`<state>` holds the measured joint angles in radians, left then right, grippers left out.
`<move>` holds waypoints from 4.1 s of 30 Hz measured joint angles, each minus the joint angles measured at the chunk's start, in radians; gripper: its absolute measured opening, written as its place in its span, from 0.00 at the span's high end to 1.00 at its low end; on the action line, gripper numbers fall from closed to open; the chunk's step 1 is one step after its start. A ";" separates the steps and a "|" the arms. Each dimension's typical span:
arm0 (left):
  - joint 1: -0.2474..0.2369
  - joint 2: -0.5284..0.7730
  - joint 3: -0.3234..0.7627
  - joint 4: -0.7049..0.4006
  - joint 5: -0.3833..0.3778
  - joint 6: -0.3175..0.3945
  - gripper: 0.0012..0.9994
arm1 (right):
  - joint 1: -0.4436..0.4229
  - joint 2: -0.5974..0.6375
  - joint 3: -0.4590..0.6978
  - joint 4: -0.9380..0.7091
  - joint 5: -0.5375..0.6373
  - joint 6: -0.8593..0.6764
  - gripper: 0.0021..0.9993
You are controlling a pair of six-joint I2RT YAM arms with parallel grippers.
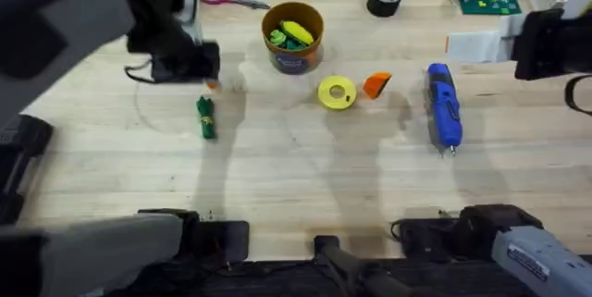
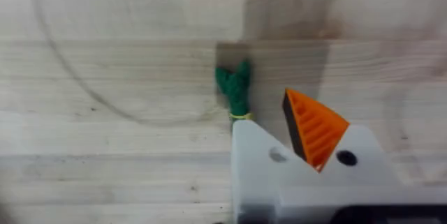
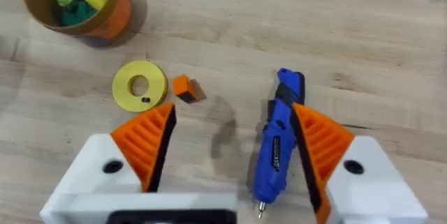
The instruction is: Pick up the gripper from the table and insert it into the empty holder that is missing its gripper. Then pick up a screw, insert it into the mounting hole, and use the screwdriver to tighten it. Finally, clean up the table by picking up the vegetable and placing it into the bucket.
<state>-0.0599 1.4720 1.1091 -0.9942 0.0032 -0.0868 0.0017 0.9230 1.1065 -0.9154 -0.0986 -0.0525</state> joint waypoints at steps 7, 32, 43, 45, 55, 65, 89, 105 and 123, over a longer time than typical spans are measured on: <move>-0.036 -0.157 0.214 -0.110 0.000 0.000 1.00 | 0.000 0.000 0.000 0.000 0.000 0.000 0.00; -0.096 -0.169 0.287 0.043 0.108 0.063 1.00 | 0.000 0.000 0.000 0.000 0.000 0.000 0.00; -0.099 -0.170 0.287 0.020 0.113 0.070 0.06 | 0.000 0.000 0.000 -0.003 0.000 0.000 0.00; -0.099 -0.171 0.287 0.009 0.113 0.072 0.02 | 0.000 0.000 0.000 -0.005 0.000 0.000 0.00; -0.099 -0.352 0.287 -0.072 0.105 0.072 0.01 | 0.000 0.000 0.000 -0.005 0.000 0.000 0.00; -0.099 -0.477 0.288 -0.075 0.120 0.072 0.01 | 0.000 0.000 0.000 -0.005 0.000 0.000 0.00; -0.092 -0.537 0.087 0.036 -0.142 0.148 0.01 | 0.000 0.000 0.000 -0.006 0.000 0.000 0.00; -0.071 -0.914 -0.493 0.664 -0.111 0.151 0.01 | 0.000 0.000 0.000 -0.006 0.000 0.000 0.00; 0.009 -1.285 -0.895 0.927 0.212 0.151 0.01 | 0.000 0.000 0.000 -0.006 0.000 0.000 0.00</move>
<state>-0.0513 0.1867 0.2138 -0.0669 0.2150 0.0647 0.0017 0.9230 1.1069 -0.9211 -0.0986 -0.0525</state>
